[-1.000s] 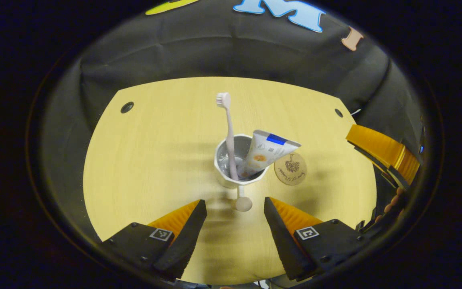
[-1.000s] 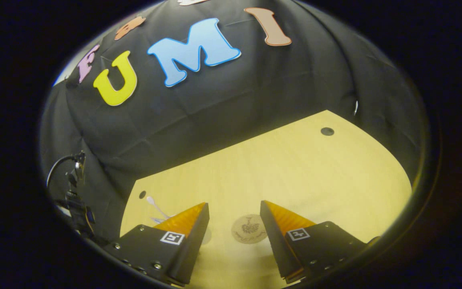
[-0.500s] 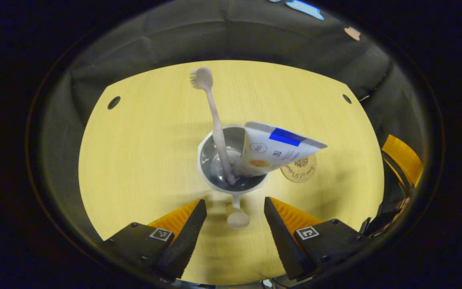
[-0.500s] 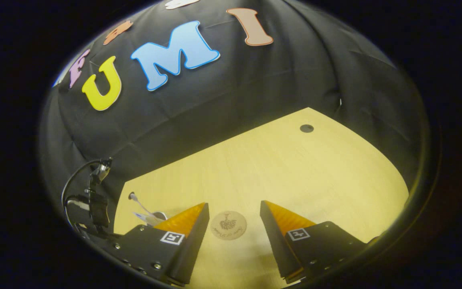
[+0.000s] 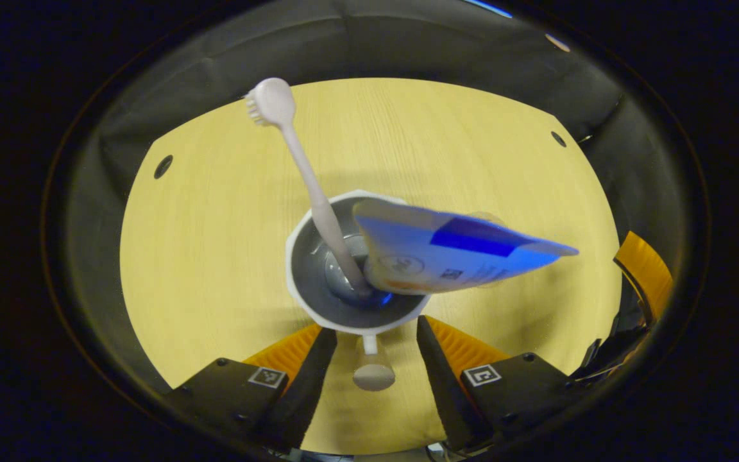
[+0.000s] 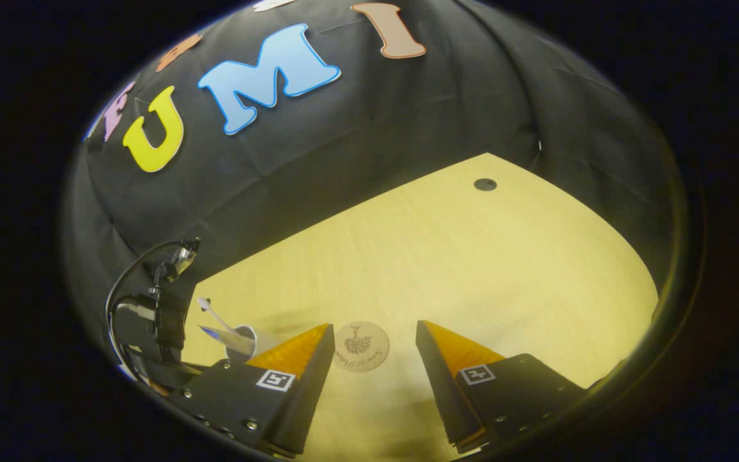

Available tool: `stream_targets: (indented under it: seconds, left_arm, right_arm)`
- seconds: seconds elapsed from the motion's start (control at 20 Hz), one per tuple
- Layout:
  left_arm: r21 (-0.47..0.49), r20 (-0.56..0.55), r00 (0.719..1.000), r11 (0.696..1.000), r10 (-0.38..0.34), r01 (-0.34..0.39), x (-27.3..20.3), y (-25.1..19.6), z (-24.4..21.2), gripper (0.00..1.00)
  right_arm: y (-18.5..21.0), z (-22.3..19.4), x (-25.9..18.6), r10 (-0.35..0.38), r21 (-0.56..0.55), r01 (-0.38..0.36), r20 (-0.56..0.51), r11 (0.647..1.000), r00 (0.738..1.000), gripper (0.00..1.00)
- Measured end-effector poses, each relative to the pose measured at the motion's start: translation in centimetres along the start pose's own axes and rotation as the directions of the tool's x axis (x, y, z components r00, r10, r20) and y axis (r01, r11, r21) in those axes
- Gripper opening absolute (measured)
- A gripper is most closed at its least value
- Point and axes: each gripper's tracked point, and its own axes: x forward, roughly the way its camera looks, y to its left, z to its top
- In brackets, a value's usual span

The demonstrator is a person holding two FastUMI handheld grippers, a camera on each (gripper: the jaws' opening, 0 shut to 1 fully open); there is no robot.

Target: Put the toothbrush and toothpaste on the desktop into the cup, then pick up the cup and place it on the coaster on the desktop.

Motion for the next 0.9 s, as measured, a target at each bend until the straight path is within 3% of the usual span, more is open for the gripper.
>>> stream_targets:
  seconds: [0.05,0.15,0.25,0.3,0.6,0.7,0.75,0.9]
  left_arm:
    - [0.003,-0.008,1.000,1.000,0.002,-0.002,0.2,0.0,-0.1,0.83]
    - [0.000,-0.014,1.000,1.000,0.014,-0.014,0.6,0.1,0.0,0.80]
    - [0.001,-0.024,0.999,1.000,0.026,-0.026,1.0,0.5,-0.1,0.40]
    - [0.001,-0.029,0.999,1.000,0.023,-0.023,1.4,0.3,-0.3,0.37]
    - [0.019,-0.036,0.999,1.000,0.021,-0.020,1.3,0.5,-0.3,0.36]
    - [0.021,-0.024,0.999,0.999,0.029,-0.028,1.3,0.5,0.0,0.28]
    - [0.020,-0.017,0.999,0.999,0.028,-0.027,1.3,0.5,0.0,0.32]
    - [0.010,-0.001,1.000,1.000,0.022,-0.022,1.3,0.4,0.3,0.32]
  right_arm:
    - [0.0,-0.1,0.0,0.000,0.001,0.000,-0.004,1.000,1.000,0.77]
    - [0.0,-0.3,0.1,-0.001,0.006,0.001,-0.014,1.000,1.000,0.77]
    - [-0.1,-0.6,0.2,-0.005,0.008,0.006,-0.023,1.000,1.000,0.77]
    - [-0.2,-0.8,0.2,-0.008,0.009,0.008,-0.026,1.000,1.000,0.77]
    - [-0.9,-1.2,0.5,-0.026,0.023,0.027,-0.045,0.999,0.999,0.77]
    - [-1.0,-1.2,0.5,-0.029,0.024,0.030,-0.050,0.999,0.998,0.77]
    - [-1.1,-1.3,0.6,-0.030,0.024,0.031,-0.051,0.999,0.998,0.77]
    - [-1.2,-1.3,0.5,-0.034,0.022,0.035,-0.055,0.999,0.998,0.77]
